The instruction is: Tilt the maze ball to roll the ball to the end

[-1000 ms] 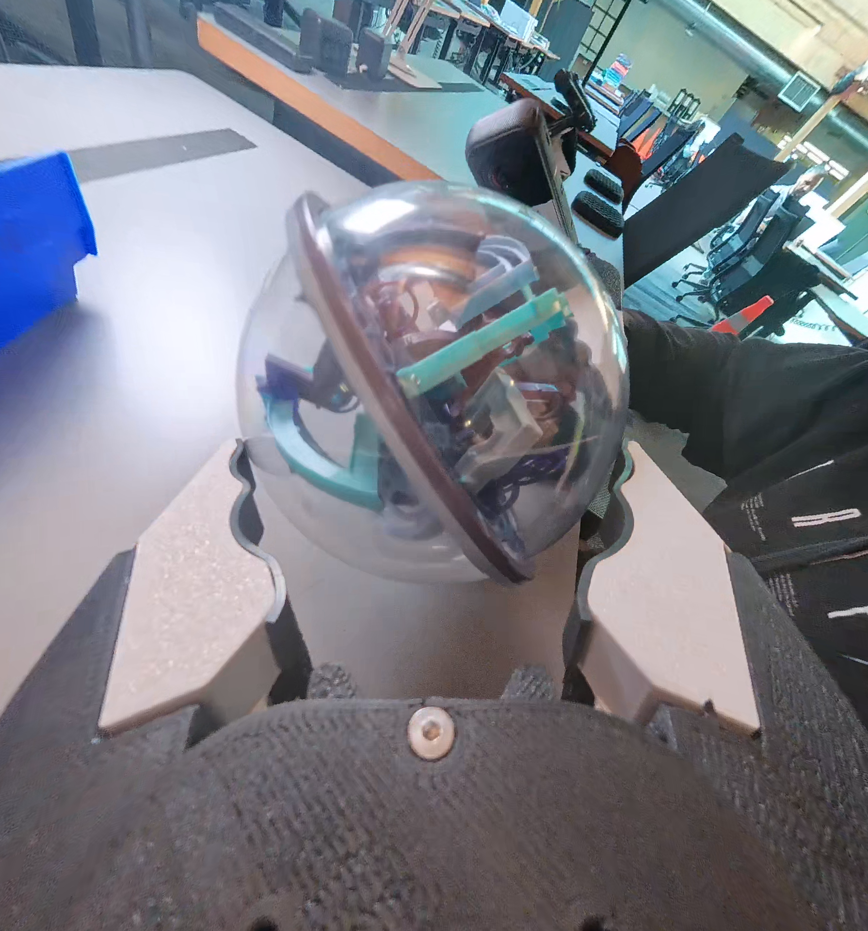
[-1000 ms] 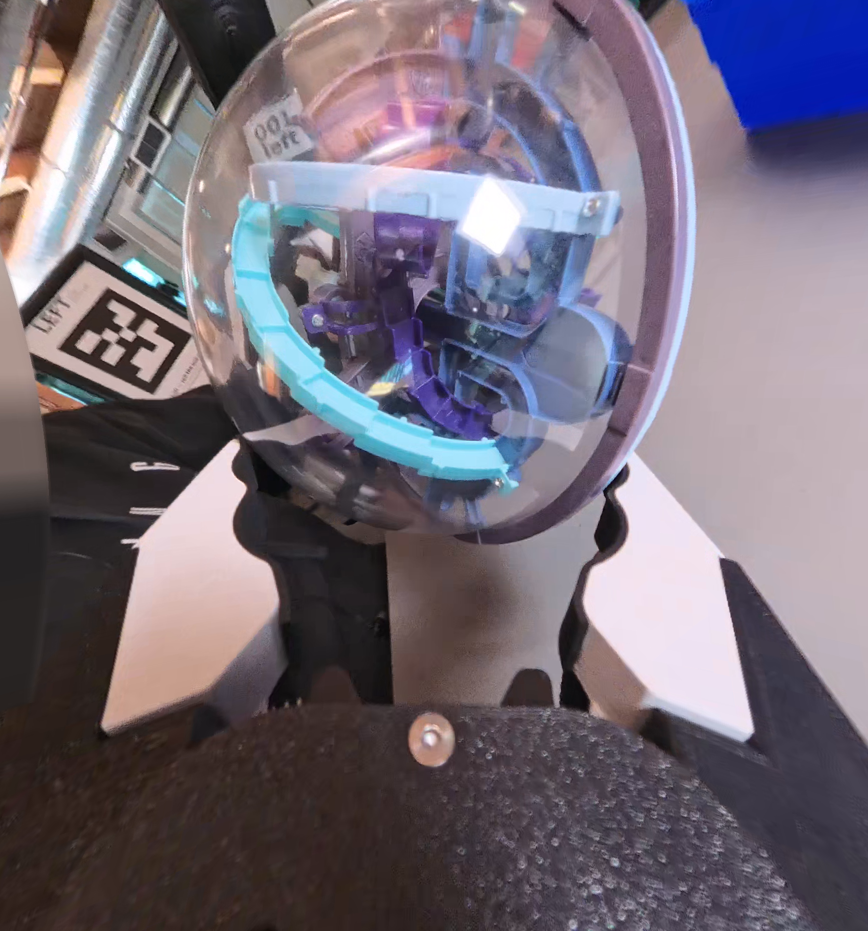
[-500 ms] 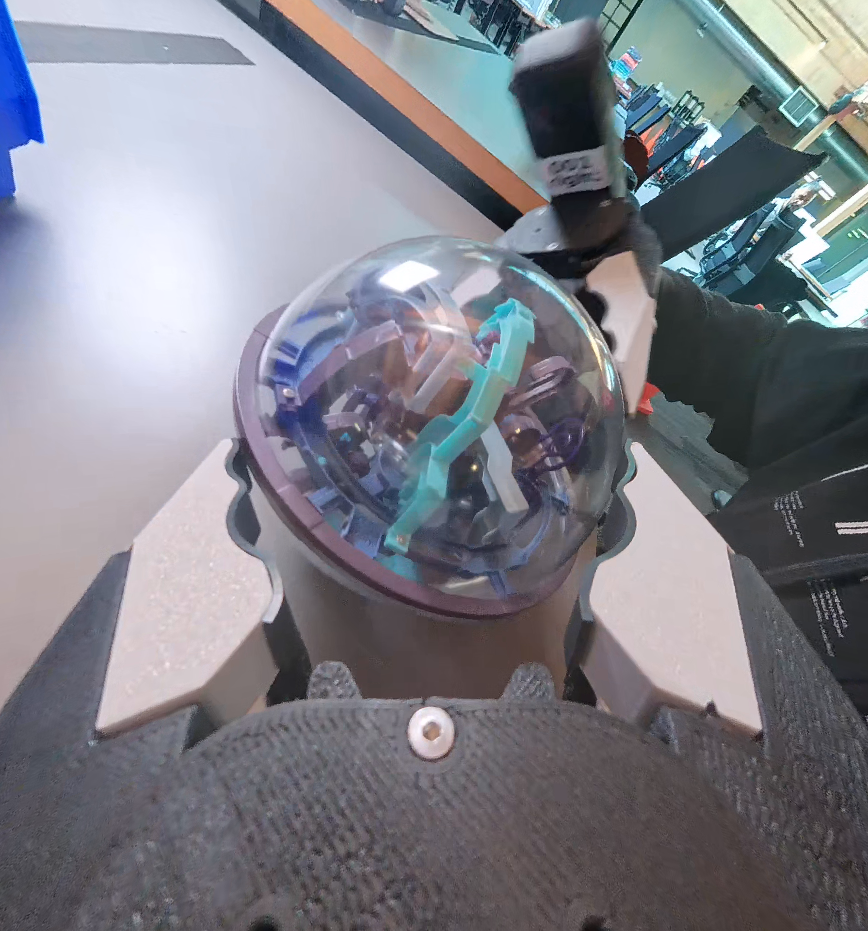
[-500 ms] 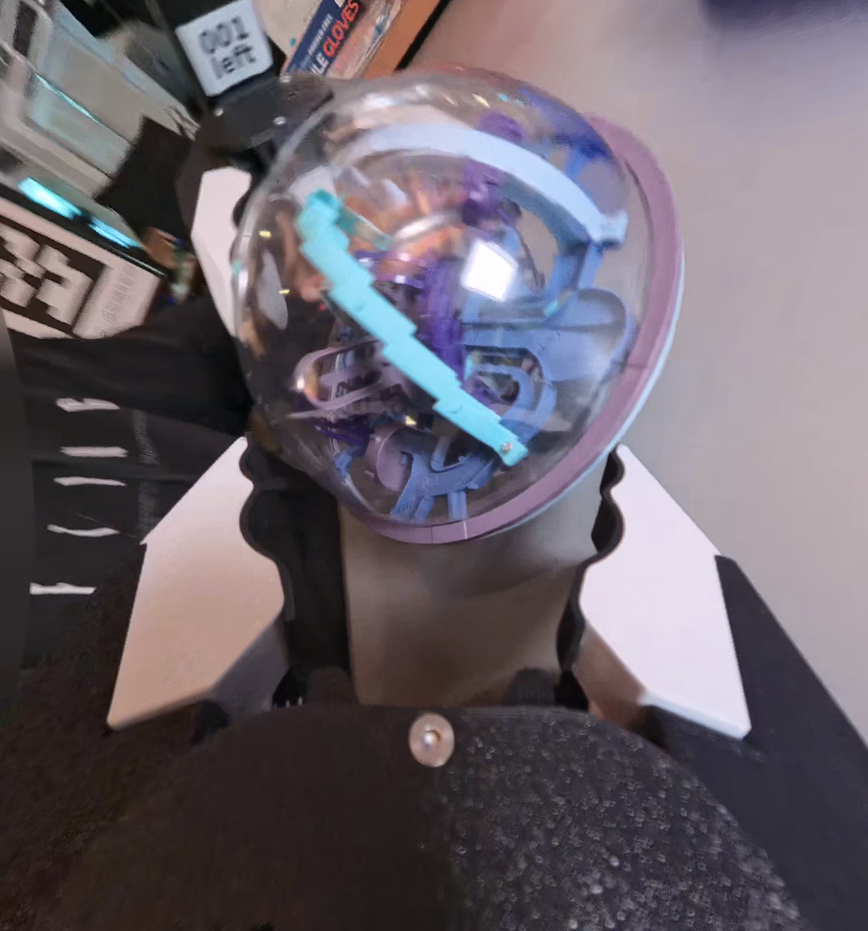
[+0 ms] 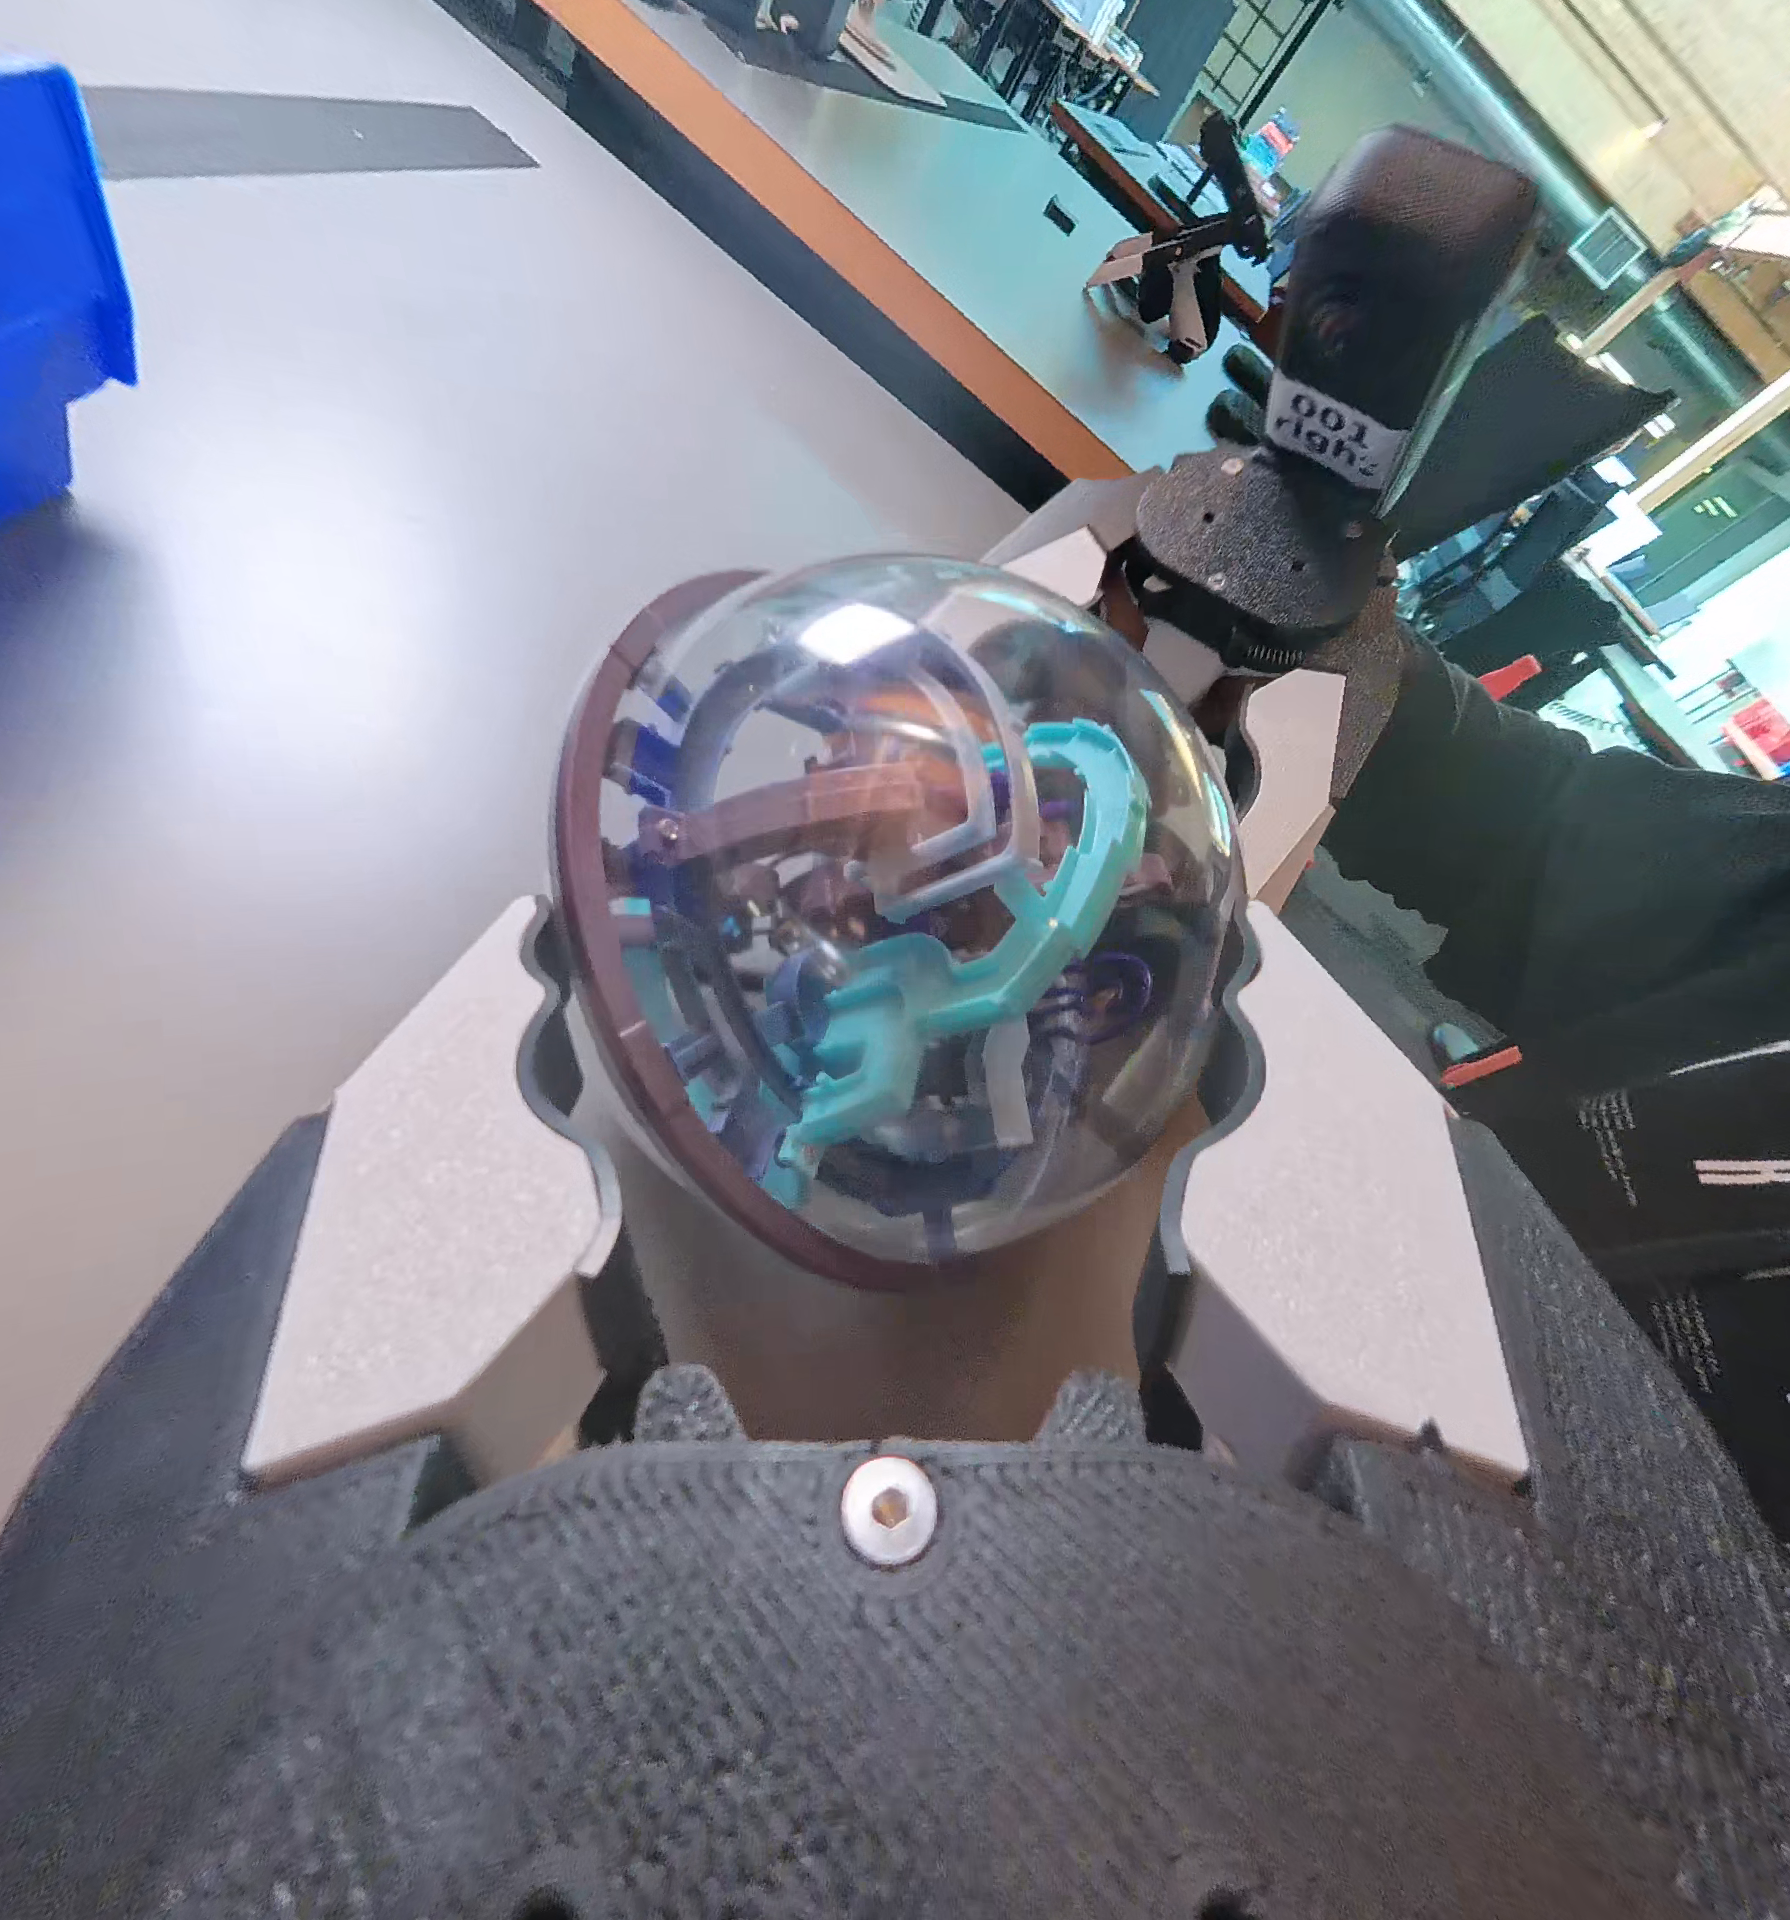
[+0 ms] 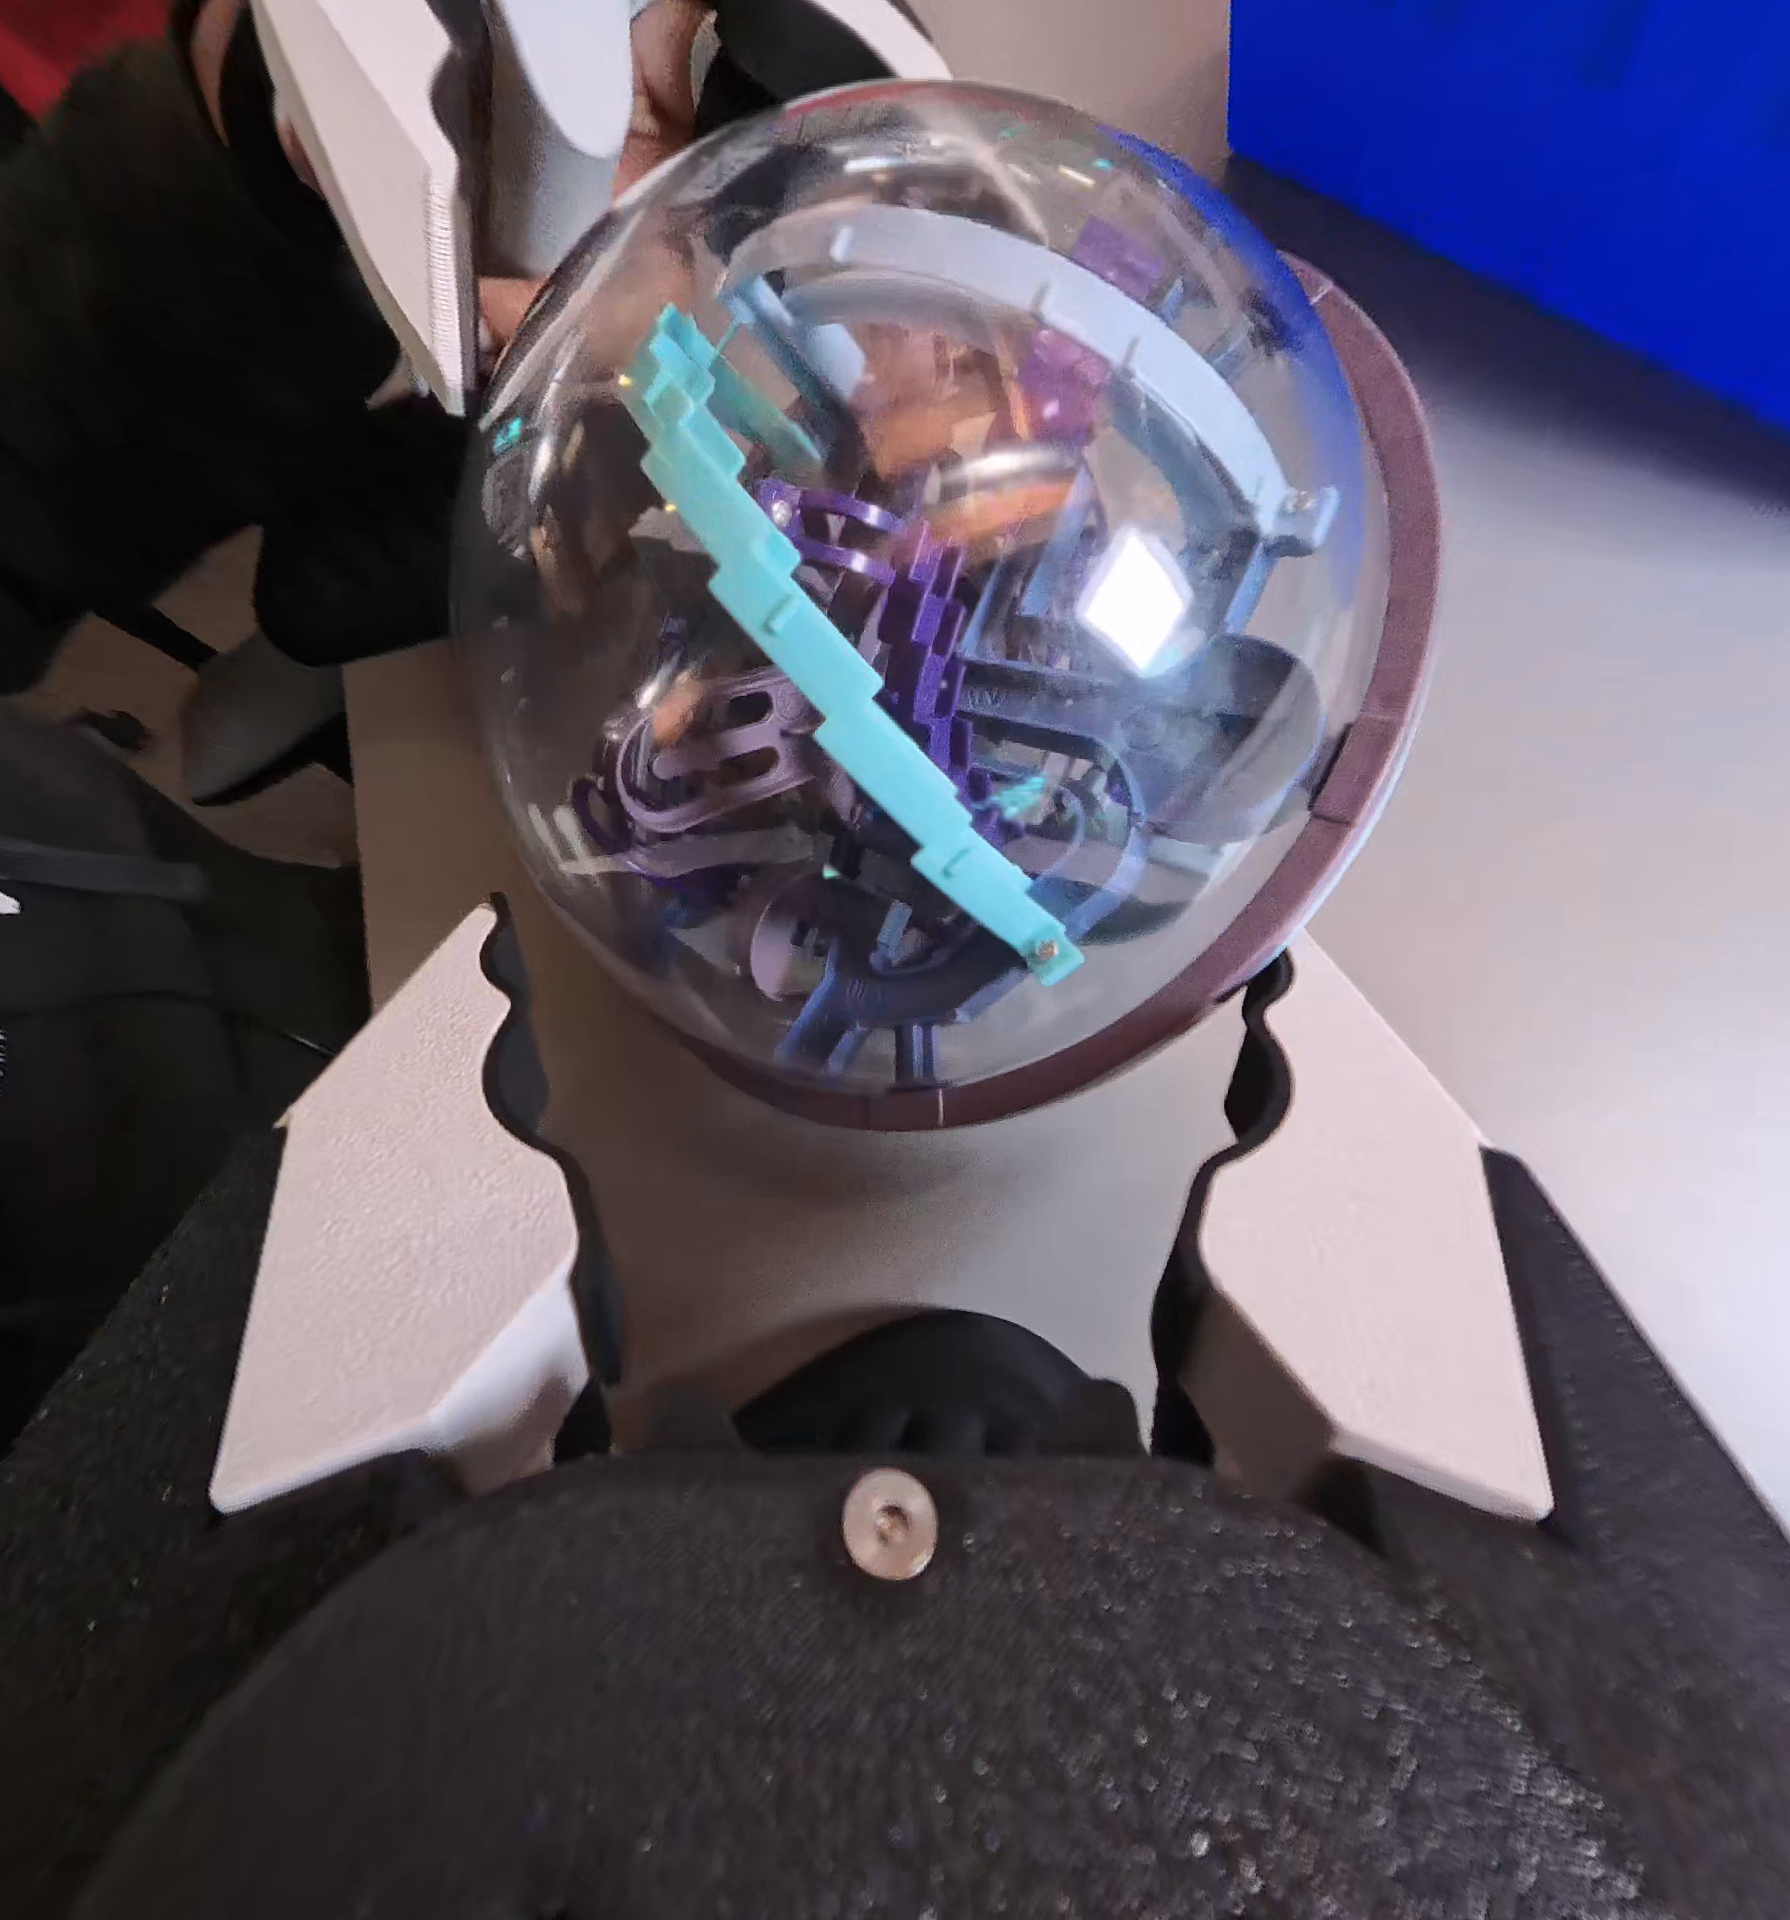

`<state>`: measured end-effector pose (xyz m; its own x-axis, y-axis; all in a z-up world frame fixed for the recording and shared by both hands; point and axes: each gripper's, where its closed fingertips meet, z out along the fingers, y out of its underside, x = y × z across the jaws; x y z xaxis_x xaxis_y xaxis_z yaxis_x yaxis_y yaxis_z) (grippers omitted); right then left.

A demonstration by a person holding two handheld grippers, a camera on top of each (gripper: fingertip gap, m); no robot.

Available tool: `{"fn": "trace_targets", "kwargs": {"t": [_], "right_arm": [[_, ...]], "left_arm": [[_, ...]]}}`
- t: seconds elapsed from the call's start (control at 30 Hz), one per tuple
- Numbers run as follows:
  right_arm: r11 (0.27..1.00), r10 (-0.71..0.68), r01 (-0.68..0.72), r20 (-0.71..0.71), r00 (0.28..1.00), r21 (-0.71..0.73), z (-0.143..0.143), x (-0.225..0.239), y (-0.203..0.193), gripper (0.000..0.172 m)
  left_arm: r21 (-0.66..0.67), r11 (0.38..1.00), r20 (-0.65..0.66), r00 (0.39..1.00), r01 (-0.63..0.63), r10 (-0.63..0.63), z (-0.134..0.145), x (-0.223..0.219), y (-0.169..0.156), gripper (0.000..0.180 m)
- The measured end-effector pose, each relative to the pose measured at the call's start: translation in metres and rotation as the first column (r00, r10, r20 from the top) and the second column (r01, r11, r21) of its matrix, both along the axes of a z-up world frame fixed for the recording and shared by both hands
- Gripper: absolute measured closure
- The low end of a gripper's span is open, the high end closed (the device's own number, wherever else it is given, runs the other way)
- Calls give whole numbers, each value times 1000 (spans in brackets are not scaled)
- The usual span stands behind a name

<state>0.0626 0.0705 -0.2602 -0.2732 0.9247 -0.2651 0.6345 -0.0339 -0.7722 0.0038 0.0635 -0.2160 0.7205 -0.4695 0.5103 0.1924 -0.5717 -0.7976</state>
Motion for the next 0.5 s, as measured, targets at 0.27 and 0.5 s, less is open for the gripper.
{"fn": "trace_targets", "kwargs": {"t": [0.27, 0.5], "right_arm": [[957, 15, -4, 37, 999, -290, -6, 0, -12, 45], [915, 61, -34, 54, 997, -403, -9, 8, -22, 48]], "left_arm": [[-62, 998, 41, 999, 2, 1, 6, -6, 12, 59], [-188, 980, 194, 981, 59, -21, 2, -8, 20, 61]]}}
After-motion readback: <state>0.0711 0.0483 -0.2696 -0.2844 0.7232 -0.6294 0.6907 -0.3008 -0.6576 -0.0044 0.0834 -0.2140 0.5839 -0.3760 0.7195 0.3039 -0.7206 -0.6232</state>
